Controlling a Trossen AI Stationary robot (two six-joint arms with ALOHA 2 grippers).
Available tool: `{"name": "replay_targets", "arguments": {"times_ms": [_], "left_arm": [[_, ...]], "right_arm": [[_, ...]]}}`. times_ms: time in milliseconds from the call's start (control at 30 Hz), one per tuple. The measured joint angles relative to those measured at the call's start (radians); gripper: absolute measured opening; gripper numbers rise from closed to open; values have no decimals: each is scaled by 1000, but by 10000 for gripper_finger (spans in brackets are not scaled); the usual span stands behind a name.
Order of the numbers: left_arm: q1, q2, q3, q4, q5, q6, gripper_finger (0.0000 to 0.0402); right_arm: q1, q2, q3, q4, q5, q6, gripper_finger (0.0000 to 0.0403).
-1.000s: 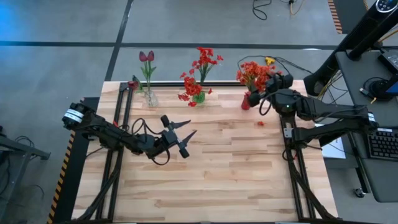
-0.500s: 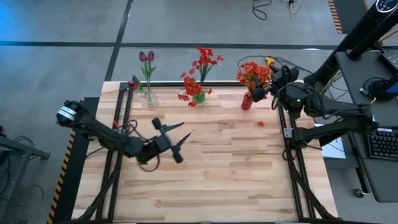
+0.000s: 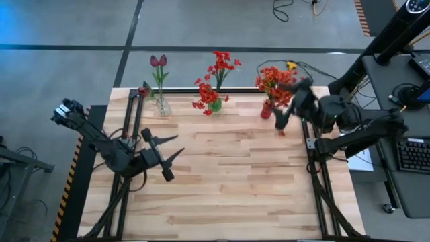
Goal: Sort flowers into vase by color
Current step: Return to Home Position
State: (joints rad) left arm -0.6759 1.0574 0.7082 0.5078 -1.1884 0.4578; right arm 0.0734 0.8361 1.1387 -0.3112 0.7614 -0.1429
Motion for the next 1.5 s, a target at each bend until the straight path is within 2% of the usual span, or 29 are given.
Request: {"name": "replay_targets", "arguments": {"times_ms": [67, 133, 267, 367, 467, 567, 700, 833, 933, 1033, 1167, 1300, 1500], "left_arm": [[6, -1, -14, -15, 3, 15, 196], [39, -20, -15, -10, 42, -12, 196], [98, -96, -16, -114, 250, -29, 196], [122, -188, -17, -219, 269, -61, 196], [127, -278, -36, -266, 366, -69, 196], [147, -370, -79, -261, 494, -62, 196], [244, -455, -179, -148, 561, -67, 196], [386, -486, -276, -68, 716, -131, 196], [503, -501, -306, -86, 801, -207, 196], [576, -537, -322, -188, 864, -257, 196], [577, -637, -318, -311, 982, -284, 196], [574, -767, -317, -373, 1016, -283, 196], [574, -959, -318, -507, 1020, -304, 196]], "right_arm": [[20, -4, -42, 55, -139, -32, 343], [36, -15, -93, 125, -224, -42, 343], [52, -70, -184, 197, -266, -83, 343], [52, -138, -265, 195, -282, -85, 343], [51, -216, -373, 256, -408, -87, 343], [47, -267, -485, 424, -516, -89, 343], [38, -290, -596, 570, -524, -95, 343], [24, -296, -652, 617, -525, -82, 343], [19, -307, -671, 624, -526, -57, 343], [19, -307, -690, 625, -534, -32, 343], [19, -315, -727, 622, -569, -5, 343], [20, -350, -767, 644, -637, 17, 343], [19, -447, -860, 731, -638, 15, 343]]}}
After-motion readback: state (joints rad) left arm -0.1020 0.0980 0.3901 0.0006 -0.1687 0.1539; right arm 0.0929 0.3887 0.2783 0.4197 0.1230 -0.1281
